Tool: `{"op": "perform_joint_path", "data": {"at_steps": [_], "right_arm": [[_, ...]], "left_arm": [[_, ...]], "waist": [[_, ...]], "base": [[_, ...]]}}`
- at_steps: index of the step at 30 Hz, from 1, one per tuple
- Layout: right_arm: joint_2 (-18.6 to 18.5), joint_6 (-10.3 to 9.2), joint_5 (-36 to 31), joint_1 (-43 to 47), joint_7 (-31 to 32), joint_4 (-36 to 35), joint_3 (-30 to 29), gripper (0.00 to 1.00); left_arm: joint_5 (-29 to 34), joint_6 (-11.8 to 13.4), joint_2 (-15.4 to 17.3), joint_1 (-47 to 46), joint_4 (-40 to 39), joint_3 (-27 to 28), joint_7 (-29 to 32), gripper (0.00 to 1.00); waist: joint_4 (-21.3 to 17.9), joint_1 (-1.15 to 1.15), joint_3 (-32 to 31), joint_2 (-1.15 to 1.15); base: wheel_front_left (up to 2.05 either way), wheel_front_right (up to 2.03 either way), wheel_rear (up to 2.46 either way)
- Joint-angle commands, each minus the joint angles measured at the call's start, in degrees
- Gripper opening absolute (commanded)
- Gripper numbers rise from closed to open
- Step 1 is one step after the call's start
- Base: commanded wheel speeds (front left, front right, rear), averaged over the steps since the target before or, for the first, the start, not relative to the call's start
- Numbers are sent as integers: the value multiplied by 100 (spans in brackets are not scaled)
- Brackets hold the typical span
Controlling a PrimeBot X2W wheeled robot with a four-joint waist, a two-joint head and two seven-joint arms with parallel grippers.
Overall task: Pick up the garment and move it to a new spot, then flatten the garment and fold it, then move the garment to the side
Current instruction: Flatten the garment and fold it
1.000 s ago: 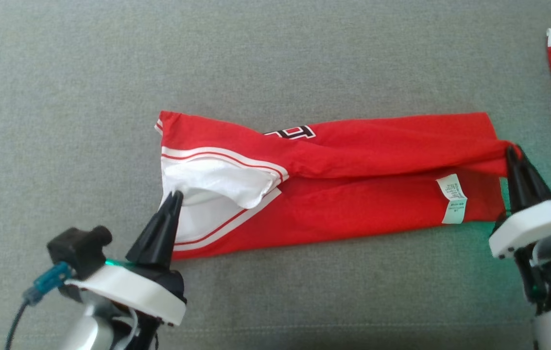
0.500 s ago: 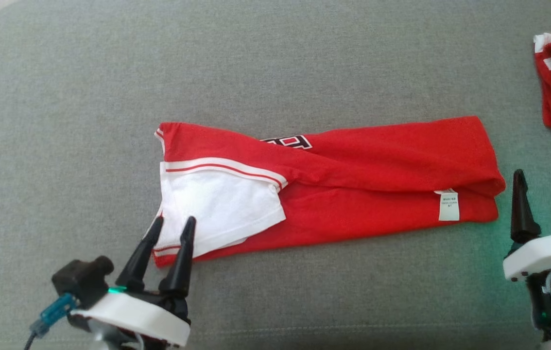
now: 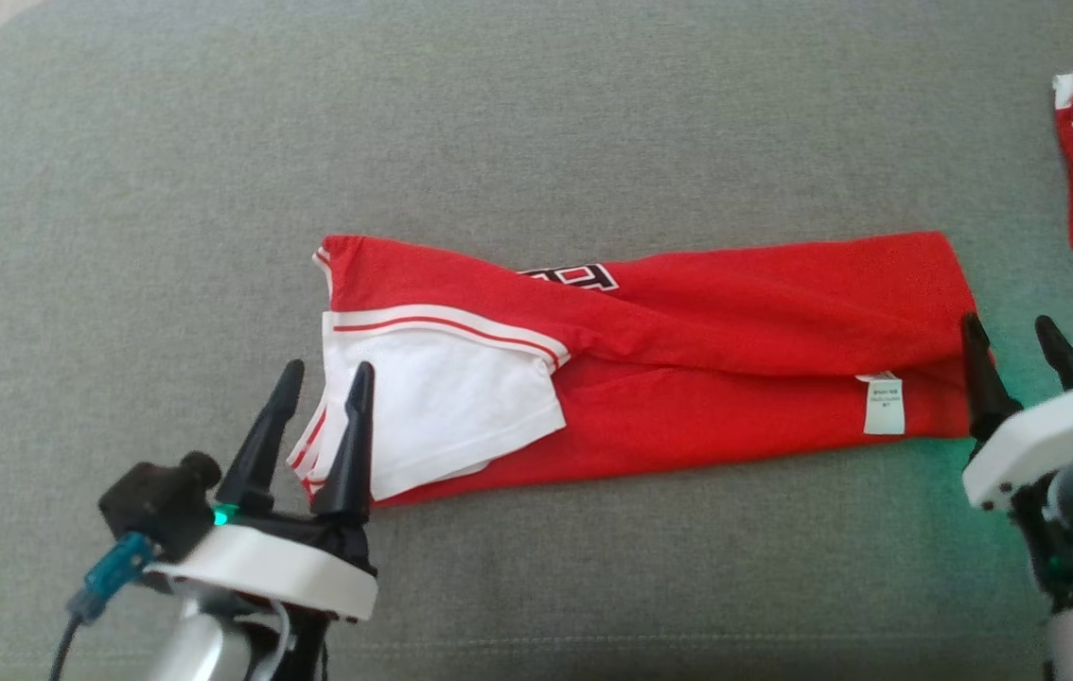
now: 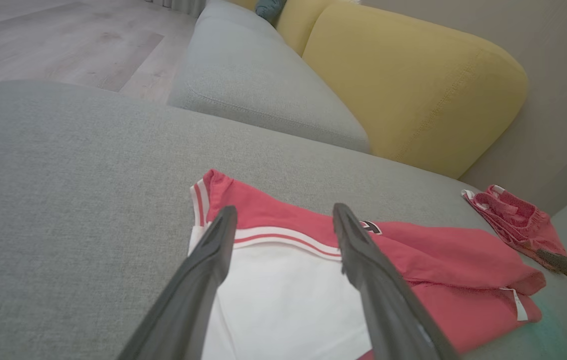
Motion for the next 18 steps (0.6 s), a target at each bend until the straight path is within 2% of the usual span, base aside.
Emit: {"op": "perform_joint_path", "data": {"at_steps": [1, 9, 18], "right_arm": [[-179, 37, 50, -229, 118, -131, 144, 100], [-608, 37, 128, -406, 1093, 356, 296, 100], [-618, 37, 378, -512, 1533, 908, 397, 100]], "left_arm": [[46, 35, 9, -177, -143, 149, -54, 100], [88, 17, -26, -229, 21, 95, -88, 100], [117, -6, -18, -226, 129, 78, -127, 100]], "waist": [[20, 0, 4, 0], [231, 0, 16, 0], [383, 0, 13, 0]], "base": [[0, 0, 0], [0, 0, 0], [0, 0, 0]]}}
